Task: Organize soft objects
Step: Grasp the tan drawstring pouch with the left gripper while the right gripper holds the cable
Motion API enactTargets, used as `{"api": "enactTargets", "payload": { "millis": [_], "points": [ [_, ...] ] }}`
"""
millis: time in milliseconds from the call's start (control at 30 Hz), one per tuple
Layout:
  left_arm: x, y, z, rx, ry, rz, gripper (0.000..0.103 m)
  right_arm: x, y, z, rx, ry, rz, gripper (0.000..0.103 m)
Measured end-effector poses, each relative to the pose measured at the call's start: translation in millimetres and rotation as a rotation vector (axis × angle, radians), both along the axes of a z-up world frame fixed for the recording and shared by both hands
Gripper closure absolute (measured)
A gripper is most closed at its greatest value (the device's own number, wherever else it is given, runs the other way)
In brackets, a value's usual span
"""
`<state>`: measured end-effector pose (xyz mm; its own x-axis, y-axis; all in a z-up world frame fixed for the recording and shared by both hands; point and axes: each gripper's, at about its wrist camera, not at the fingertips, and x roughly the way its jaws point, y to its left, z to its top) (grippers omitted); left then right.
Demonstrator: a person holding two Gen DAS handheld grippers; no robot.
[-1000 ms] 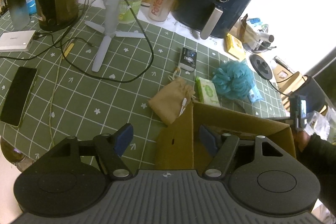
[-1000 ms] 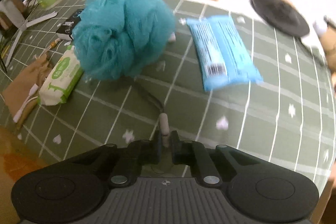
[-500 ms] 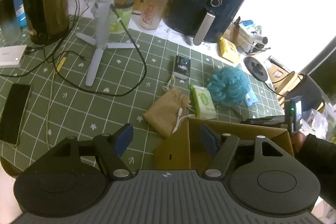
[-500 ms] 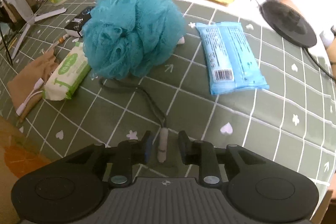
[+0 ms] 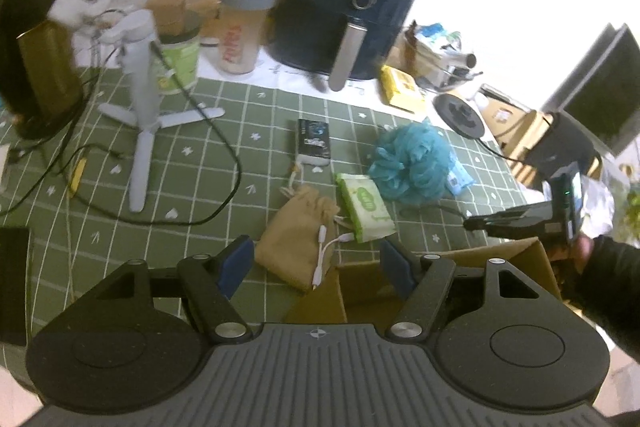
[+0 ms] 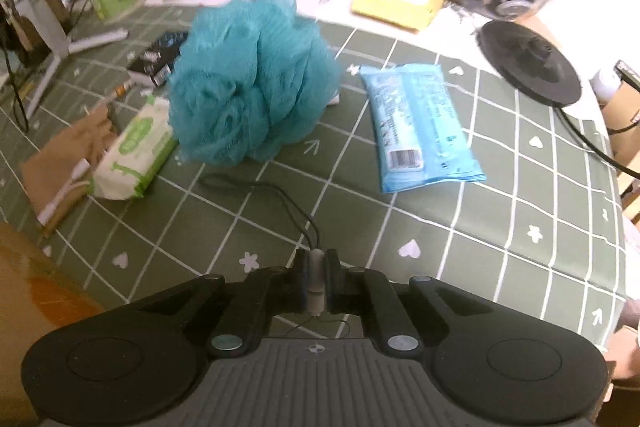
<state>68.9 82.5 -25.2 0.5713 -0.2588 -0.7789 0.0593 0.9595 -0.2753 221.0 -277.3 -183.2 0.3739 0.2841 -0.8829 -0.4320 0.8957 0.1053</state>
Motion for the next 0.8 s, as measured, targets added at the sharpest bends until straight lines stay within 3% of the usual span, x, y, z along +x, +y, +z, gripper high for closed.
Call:
{"api": "enactTargets", "payload": {
  "millis": [400,667,800],
  "points": [
    [46.3,-2.6,-18.7,0.001,0.015,-0.182,0.035,-39.2,-32.7,63.7,0.095,-0.106,-0.109,0.093],
    [82.7,-7.6,-49.4,0.056,0.070,-0.268,0.036,-65.3,-48.2,103.2,0.149,-0.171,-0.188,0.093],
    [99.6,-8.9,-75.7,0.084,0.130,-0.290,0.045,-76.9,-52.0,114.7,0.159,-0.189,-0.214,0.093]
  ]
}}
